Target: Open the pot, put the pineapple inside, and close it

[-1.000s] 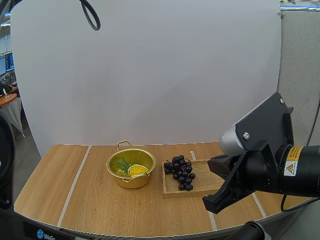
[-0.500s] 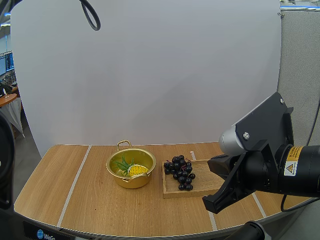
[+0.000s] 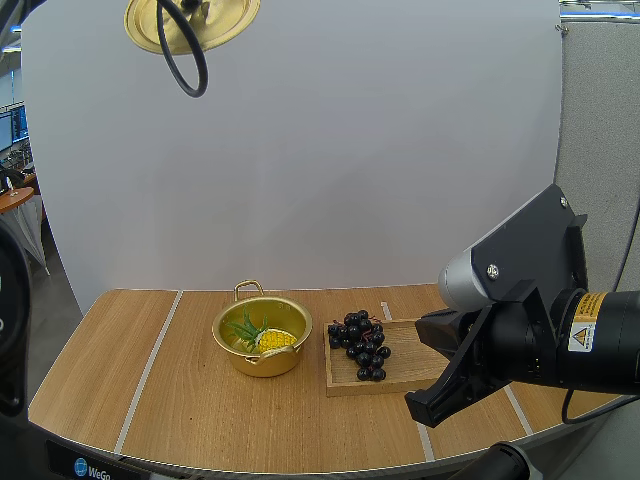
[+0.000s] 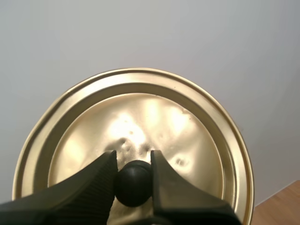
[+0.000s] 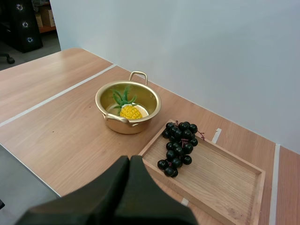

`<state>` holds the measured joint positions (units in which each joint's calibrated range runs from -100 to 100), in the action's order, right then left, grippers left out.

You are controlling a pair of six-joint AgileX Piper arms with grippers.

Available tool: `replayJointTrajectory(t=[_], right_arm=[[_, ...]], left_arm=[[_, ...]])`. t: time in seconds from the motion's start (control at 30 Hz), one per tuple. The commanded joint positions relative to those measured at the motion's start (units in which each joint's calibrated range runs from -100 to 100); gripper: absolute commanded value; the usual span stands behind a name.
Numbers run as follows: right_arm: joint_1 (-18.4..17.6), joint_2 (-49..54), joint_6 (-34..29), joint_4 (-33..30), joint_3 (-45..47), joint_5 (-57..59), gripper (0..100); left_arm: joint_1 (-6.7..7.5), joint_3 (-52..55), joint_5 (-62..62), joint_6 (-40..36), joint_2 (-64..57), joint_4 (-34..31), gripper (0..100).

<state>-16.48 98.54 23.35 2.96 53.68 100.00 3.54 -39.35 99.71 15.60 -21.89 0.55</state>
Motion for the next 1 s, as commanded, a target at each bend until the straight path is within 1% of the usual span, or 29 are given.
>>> replayJointTrajectory(t=[0.0, 0.1, 0.27, 0.3, 0.4, 0.47, 0.7, 0.83, 0.97], right_arm=[[0.2, 0.4, 0.1, 0.1, 0.2, 0.0, 0], [0.2, 0.4, 0.1, 0.1, 0.2, 0.0, 0], [0.2, 0.4, 0.1, 0.1, 0.2, 0.0, 0], [0.2, 0.4, 0.1, 0.1, 0.2, 0.0, 0], [0.2, 0.4, 0.1, 0.1, 0.2, 0.0, 0], [0.2, 0.4, 0.1, 0.1, 0.2, 0.0, 0], [0.2, 0.4, 0.1, 0.1, 0.2, 0.0, 0], [0.2, 0.4, 0.1, 0.1, 0.2, 0.0, 0], [0.2, 0.4, 0.1, 0.1, 0.2, 0.0, 0]], left_arm=[[0.24, 1.8, 0.3, -0.6, 0.9, 0.4, 0], [0.24, 6.3, 0.3, -0.6, 1.0, 0.9, 0], [0.24, 16.9, 0.3, -0.4, 1.1, 2.8, 0], [0.24, 20.1, 0.3, 0.2, 1.2, 3.6, 0], [0.24, 24.8, 0.3, 1.4, 1.3, 4.7, 0], [0.24, 32.6, 0.3, 3.4, 2.0, 5.9, 0], [0.24, 47.3, 0.3, 4.3, 4.7, 5.9, 0], [0.24, 53.4, -7.3, 4.4, 6.5, 5.9, 0], [0.24, 58.2, -12.9, 6.8, 8.4, 7.0, 0]])
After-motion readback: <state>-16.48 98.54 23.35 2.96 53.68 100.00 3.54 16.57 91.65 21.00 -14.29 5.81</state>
